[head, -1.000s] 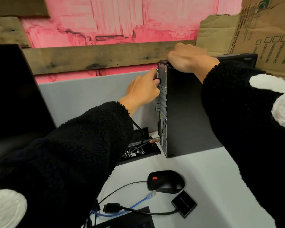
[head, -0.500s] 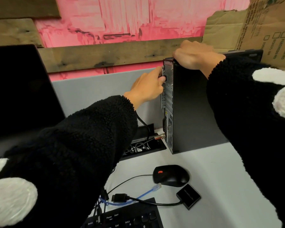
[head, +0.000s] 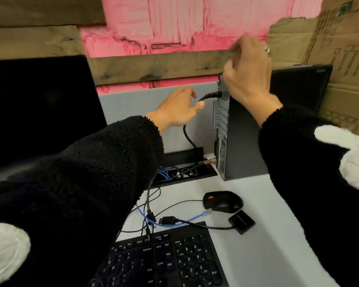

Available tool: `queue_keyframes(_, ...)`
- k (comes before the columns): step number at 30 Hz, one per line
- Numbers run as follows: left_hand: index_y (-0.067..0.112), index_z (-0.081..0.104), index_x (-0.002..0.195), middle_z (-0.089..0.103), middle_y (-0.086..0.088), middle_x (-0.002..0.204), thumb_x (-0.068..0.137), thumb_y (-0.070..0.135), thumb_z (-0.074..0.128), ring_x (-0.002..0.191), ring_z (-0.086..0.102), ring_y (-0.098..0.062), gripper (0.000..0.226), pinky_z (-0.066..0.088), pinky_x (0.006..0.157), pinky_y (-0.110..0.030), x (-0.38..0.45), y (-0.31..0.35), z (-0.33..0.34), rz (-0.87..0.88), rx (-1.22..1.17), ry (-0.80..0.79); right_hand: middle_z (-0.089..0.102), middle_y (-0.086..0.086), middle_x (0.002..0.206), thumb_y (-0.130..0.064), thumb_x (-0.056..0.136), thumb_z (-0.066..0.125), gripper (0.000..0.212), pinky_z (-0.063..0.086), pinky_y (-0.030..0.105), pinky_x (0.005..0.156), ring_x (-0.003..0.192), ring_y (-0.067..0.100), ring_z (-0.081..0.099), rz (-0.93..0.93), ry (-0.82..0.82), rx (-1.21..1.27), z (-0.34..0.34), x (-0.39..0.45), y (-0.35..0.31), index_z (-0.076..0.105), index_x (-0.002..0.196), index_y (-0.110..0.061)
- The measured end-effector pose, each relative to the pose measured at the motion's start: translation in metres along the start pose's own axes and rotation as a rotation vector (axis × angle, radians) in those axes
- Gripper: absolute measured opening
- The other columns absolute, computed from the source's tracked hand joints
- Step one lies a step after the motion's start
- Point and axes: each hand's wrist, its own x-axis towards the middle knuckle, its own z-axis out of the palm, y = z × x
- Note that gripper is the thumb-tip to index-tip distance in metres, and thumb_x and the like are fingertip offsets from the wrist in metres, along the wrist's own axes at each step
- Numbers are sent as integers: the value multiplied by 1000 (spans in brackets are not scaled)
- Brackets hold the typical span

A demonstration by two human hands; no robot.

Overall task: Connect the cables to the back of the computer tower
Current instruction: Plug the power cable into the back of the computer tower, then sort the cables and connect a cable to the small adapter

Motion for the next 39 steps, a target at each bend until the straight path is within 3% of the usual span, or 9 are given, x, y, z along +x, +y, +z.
queue_keyframes(6,10,67,89,74,-7,83,88,17,66,82,70,-26,7,54,73,-38,-72,10,-4,13,-97,-170,61,-4,77,-15,83,59,8,52,40,68,73,18,58,-16,-254,252,16,-99,-54,65,88,-15)
queue_keyframes(9,13,69,78,74,-5,71,83,8,65,70,70,-22,8,55,67,-35,-114,-1,0,12,-143,-240,63,-6,69,-16,86,63,5,51,34,60,63,13,58,111,-347,370,16,-148,-71,63,84,-21)
queue_keyframes(13,24,74,89,74,6,80,89,24,71,73,66,-9,4,57,75,-34,-171,-36,16,-22,-185,-256,68,-5,69,-17,87,68,11,52,27,59,63,10,62,247,-623,424,11,-201,-83,66,80,-25)
queue_keyframes(17,33,75,104,73,12,109,95,11,58,104,65,-8,30,52,96,-36,-215,-66,31,-90,-29,-319,75,-2,78,-17,86,67,10,50,26,70,77,14,68,189,-1138,292,9,-239,-85,76,84,-18)
queue_keyframes(20,38,67,123,61,14,135,98,5,52,128,50,-15,43,44,102,-42,-239,-77,46,-104,116,-352,68,-8,83,-20,87,65,11,53,29,77,89,15,64,205,-1289,210,14,-261,-91,74,90,-25)
queue_keyframes(24,39,54,139,57,18,135,96,6,53,127,41,-18,54,36,94,-41,-251,-75,60,-26,315,-333,66,-7,84,-18,90,67,15,54,37,93,94,18,59,238,-1209,204,25,-271,-94,73,100,-27)
queue_keyframes(29,33,65,116,48,11,121,99,23,53,115,33,-23,23,28,91,-40,-250,-80,63,38,519,-239,67,-7,99,-13,94,73,22,51,22,72,75,8,63,388,-968,326,27,-279,-91,74,108,-30)
queue_keyframes(33,33,59,107,42,14,112,96,14,54,106,34,-18,22,29,88,-37,-246,-91,63,15,373,-79,69,-9,98,-9,91,76,27,55,34,65,68,29,69,469,-801,479,26,-277,-86,73,100,-34)
queue_keyframes(39,25,58,108,50,7,103,110,29,32,89,44,-19,26,38,78,-37,-241,-90,55,-240,80,195,72,-14,95,-10,92,77,33,62,42,69,63,30,65,487,-661,597,30,-266,-86,72,96,-42)
